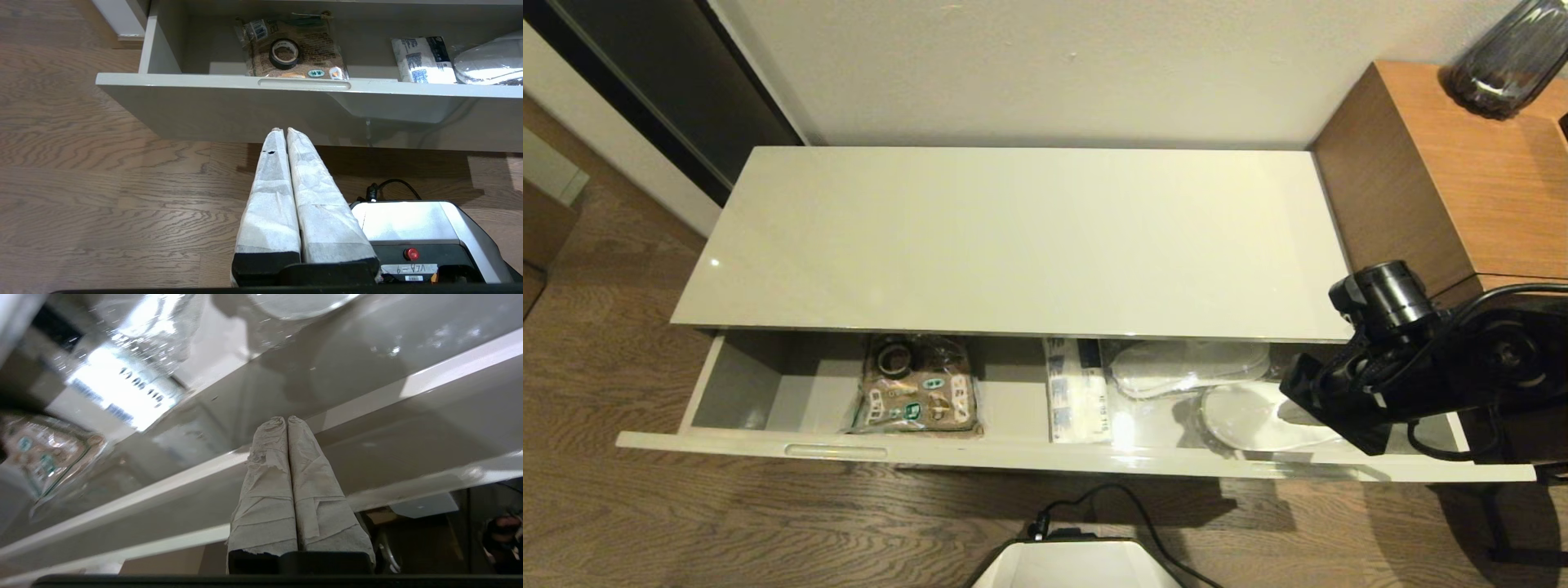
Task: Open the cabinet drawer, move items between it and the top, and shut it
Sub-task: Open the drawer
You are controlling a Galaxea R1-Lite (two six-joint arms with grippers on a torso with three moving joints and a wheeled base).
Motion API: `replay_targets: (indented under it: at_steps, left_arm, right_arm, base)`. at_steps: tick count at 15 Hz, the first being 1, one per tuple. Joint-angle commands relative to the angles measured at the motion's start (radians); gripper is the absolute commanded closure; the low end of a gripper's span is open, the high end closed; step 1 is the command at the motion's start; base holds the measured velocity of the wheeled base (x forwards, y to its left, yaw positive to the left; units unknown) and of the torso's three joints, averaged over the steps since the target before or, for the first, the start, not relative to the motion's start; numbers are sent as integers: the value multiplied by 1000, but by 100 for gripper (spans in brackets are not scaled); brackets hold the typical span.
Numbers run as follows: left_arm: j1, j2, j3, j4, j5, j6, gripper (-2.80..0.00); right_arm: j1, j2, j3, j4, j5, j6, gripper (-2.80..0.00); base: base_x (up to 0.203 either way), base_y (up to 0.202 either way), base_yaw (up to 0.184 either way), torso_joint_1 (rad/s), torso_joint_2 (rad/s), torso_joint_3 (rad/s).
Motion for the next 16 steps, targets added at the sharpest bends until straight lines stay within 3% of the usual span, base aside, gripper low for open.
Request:
replay_targets:
  at_steps: [1,11,16]
  left_arm:
    - [0,1,0,0,0,0,0]
    - [0,1,0,0,0,0,0]
    - [0,1,0,0,0,0,0]
  right_arm:
    - [-14,32,17,1,2,3,0]
    - [-47,17,234,-32,7,-35,0]
    - [-68,-245,348,-14,20,-127,0]
  base:
    - [0,0,0,0,0,0]
    - [0,0,0,0,0,0]
    - [0,0,0,0,0,0]
